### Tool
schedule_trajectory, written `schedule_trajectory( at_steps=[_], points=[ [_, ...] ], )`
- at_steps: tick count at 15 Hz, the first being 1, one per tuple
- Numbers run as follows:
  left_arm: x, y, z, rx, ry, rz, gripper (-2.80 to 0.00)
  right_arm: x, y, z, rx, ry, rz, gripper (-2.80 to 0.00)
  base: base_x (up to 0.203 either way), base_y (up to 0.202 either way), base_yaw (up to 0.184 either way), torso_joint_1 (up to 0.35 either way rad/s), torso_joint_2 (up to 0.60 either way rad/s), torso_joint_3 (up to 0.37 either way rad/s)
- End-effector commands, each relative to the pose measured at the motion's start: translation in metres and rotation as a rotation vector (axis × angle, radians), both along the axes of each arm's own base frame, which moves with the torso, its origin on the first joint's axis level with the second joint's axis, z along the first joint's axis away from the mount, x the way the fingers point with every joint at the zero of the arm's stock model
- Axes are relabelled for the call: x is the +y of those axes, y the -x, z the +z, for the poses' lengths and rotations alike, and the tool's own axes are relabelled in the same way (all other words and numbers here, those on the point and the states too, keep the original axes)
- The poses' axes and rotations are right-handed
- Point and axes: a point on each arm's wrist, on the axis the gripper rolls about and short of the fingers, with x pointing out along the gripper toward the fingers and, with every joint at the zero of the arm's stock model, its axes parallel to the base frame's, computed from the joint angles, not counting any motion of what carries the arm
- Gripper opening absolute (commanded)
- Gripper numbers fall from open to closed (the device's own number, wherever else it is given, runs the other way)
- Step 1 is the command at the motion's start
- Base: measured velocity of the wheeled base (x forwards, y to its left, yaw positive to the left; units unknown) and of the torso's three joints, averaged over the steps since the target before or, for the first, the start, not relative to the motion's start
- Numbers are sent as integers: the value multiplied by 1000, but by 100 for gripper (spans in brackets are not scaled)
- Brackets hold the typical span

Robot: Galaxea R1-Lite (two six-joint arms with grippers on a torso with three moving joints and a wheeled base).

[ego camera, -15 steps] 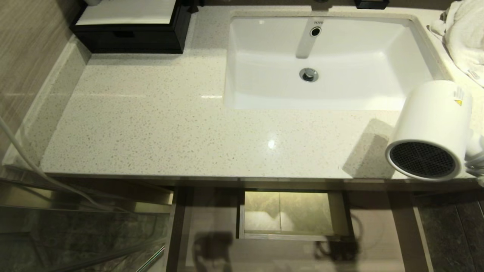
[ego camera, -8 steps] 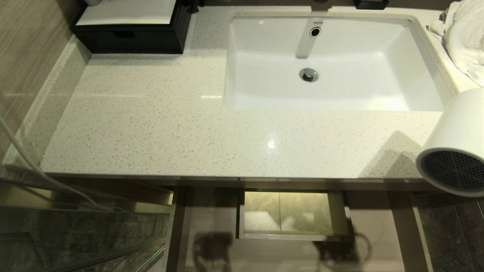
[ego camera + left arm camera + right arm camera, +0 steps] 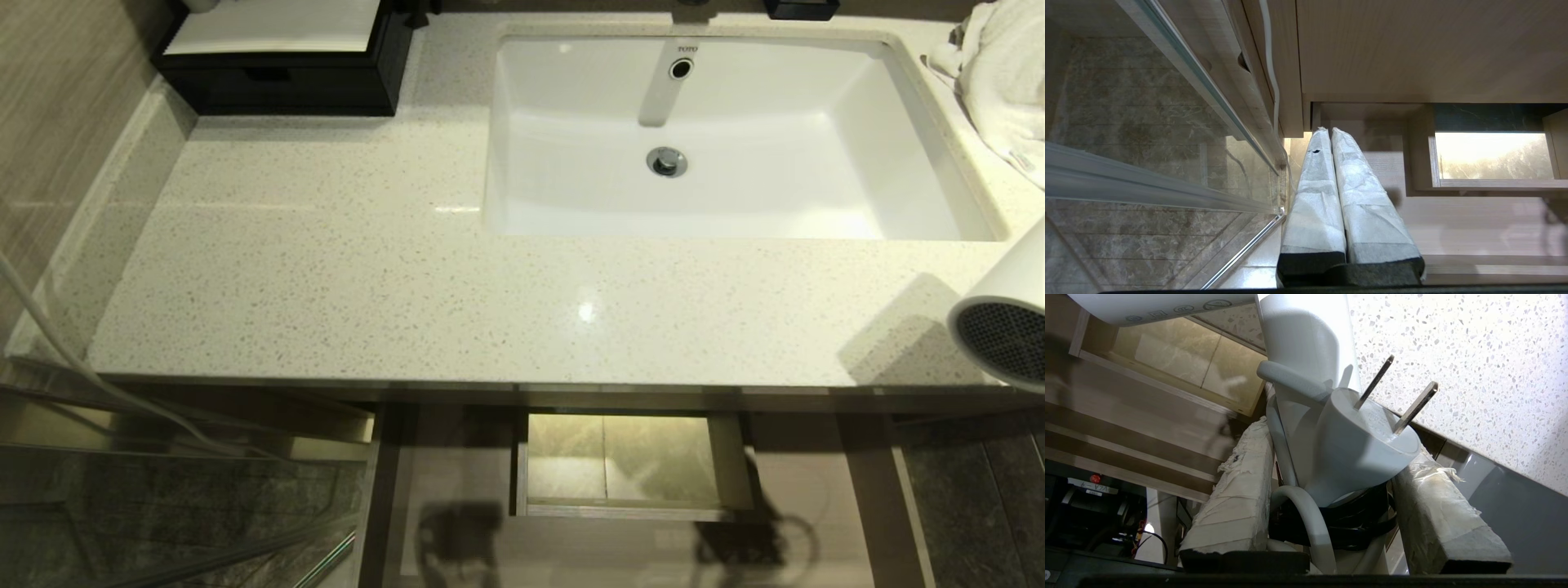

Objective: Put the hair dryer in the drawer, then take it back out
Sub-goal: Put it into the drawer

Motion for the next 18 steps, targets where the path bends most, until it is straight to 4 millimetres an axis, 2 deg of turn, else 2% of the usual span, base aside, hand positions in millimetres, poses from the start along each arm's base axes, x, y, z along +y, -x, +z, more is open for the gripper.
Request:
schedule_trajectory(
  at_steps=[1, 4, 8, 18],
  points=[
    [0, 0, 0, 0, 0, -1, -280, 0, 0, 0, 4, -10, -7, -280, 0, 0, 0, 0, 0, 0],
    [0, 0, 0, 0, 0, 0, -280, 0, 0, 5, -37, -22, -13, -280, 0, 0, 0, 0, 0, 0],
    [0, 0, 0, 0, 0, 0, -280, 0, 6, 2, -80, -22, -7, -280, 0, 0, 0, -47, 26, -28],
    [0, 0, 0, 0, 0, 0, -280, 2, 34, -10, -140, -20, -10, -280, 0, 0, 0, -322, 114, -198]
  ],
)
